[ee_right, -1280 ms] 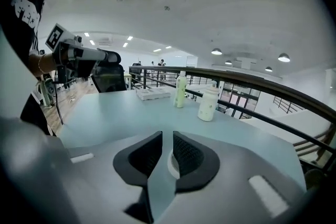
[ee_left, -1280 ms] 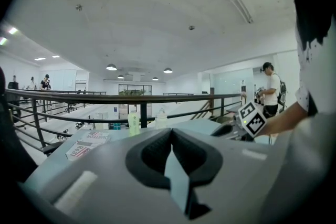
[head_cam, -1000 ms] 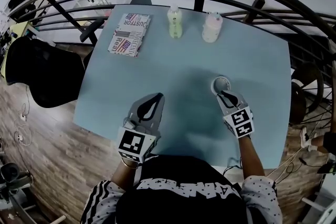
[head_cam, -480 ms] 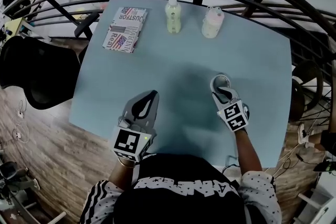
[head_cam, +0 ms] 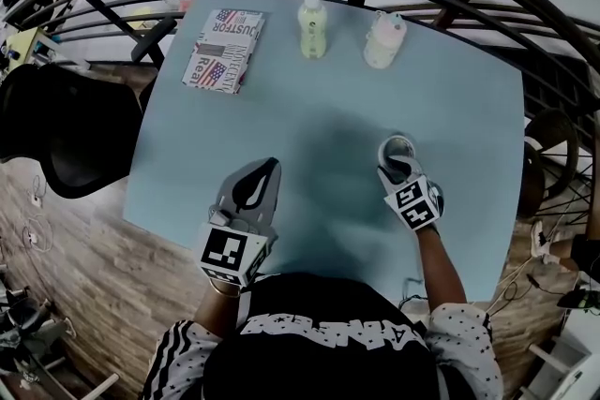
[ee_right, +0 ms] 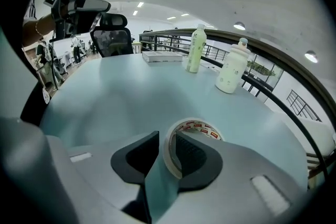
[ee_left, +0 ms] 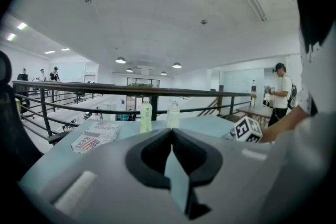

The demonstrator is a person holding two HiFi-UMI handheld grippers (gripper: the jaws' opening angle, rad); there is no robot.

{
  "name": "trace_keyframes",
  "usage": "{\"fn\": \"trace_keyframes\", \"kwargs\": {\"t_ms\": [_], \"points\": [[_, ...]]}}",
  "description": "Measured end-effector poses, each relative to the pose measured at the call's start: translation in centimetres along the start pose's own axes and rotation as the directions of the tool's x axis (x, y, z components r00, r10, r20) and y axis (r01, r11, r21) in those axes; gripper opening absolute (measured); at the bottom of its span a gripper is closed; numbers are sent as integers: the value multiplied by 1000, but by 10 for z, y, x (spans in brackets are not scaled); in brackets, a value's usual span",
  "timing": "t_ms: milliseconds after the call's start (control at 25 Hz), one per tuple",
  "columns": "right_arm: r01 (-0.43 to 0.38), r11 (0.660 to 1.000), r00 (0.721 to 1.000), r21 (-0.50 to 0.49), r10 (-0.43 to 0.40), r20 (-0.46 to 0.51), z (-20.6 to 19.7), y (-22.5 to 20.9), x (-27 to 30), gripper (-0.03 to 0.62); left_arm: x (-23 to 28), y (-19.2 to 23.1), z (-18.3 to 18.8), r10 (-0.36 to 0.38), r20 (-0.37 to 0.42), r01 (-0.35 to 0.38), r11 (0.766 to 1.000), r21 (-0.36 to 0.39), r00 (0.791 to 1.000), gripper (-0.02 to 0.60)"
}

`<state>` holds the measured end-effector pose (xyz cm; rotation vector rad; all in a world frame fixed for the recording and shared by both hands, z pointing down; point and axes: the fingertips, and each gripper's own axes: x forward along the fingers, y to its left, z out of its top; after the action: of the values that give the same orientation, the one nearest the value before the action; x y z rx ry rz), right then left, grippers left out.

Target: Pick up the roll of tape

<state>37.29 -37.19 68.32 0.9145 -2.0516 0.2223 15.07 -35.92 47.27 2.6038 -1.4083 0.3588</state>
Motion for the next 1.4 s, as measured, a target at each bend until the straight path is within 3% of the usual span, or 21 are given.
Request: {"fn": "trace_keyframes", "kwargs": {"t_ms": [680,1080,1400], "points": [[10,1000,1000,-16,-10,-13,0,1,2,54,-3,10,1,14,-2,-14,1000,-5,1000,0],[47,995,993,90,-56,101,26,0,-32,52,-16,8,3,10,0,-10,1000,-11,1000,0],[67,991,978,118,-89,190,47,0,-64,52,-22,1,7,0,8,0,1000,2,1000,0]]}}
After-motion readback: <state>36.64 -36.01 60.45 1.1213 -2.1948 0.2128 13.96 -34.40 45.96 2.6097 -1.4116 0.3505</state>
